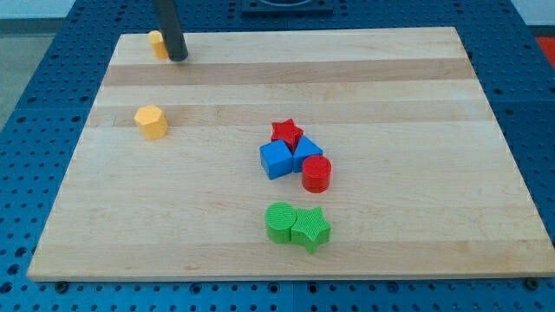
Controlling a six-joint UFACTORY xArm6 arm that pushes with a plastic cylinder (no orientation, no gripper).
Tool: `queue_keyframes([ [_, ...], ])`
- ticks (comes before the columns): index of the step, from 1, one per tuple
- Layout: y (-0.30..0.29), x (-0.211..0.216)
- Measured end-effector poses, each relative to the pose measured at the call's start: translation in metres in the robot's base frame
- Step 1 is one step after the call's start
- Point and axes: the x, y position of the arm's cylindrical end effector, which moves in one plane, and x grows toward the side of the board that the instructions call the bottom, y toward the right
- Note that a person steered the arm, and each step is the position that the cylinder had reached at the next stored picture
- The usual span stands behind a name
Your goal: Place the hexagon below the heart
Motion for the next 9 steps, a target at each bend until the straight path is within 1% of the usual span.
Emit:
queue_keyframes([
  [1, 0.016, 0.055],
  [2, 0.047, 0.084],
  [3, 0.064, 0.121],
  [4, 0.059, 0.163],
  [5, 0.032, 0.180],
  [7, -0.002, 0.175],
  [9, -0.019, 0.147],
])
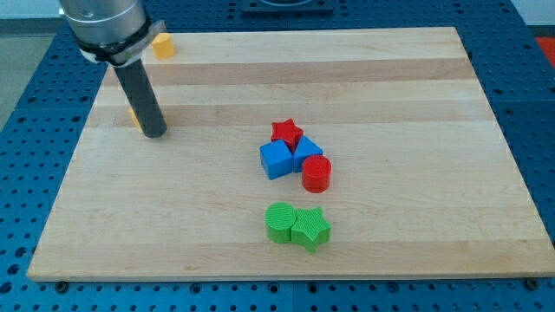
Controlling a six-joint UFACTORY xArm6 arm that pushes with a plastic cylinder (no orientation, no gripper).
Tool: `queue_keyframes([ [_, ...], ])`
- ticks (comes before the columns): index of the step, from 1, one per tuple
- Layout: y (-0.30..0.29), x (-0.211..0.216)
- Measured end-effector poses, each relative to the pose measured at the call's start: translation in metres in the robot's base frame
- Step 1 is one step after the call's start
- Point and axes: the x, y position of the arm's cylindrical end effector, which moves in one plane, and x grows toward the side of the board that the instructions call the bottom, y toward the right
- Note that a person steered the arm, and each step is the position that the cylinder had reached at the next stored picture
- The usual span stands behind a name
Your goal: Place the hexagon below the heart
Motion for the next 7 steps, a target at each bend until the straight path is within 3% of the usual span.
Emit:
queue_keyframes([
  [3, -0.033, -0.019],
  [7, -0.037, -0.111],
])
